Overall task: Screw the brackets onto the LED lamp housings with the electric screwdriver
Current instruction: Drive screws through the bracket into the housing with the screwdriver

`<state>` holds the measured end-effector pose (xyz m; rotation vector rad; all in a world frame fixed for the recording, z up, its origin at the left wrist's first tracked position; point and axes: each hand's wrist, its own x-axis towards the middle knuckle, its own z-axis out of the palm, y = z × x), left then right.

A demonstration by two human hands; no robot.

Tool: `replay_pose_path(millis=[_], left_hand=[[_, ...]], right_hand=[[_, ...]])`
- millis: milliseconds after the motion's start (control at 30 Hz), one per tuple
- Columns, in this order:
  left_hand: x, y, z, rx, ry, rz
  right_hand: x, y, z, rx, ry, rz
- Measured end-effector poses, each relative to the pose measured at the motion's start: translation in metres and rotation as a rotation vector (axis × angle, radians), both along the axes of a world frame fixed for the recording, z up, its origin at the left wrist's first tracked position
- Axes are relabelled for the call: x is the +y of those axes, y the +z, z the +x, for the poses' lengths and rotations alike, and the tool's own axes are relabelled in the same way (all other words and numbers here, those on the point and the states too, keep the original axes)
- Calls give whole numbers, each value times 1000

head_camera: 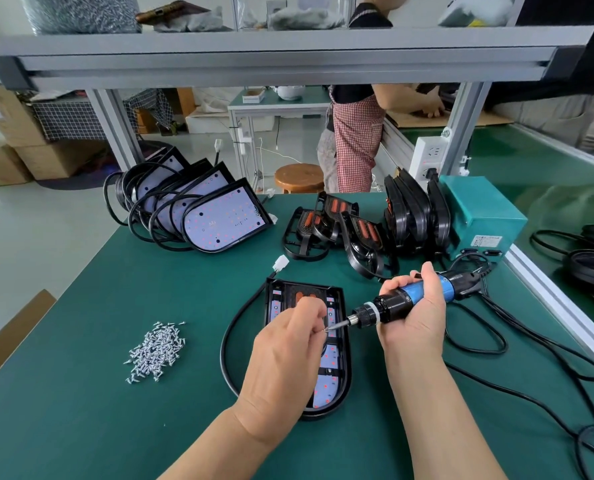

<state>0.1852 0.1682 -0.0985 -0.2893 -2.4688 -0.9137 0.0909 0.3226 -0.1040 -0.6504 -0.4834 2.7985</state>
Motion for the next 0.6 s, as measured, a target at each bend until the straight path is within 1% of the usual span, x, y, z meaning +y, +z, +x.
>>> replay_pose_path(millis=[67,200,233,433,600], left_hand=[[0,2,0,37,-22,-72],[-2,3,-2,-18,-30,35],[-1,3,-1,-18,-27,32],[2,2,-3,31,-37,-124],[-2,0,-1,42,-59,-119]], right_hand=[[-1,0,1,-5,6,-12],[-1,4,2,34,7,6],[-2,4,2,35,4,8],[-4,3,2,-2,-1,45],[-4,4,1,5,-20,89]])
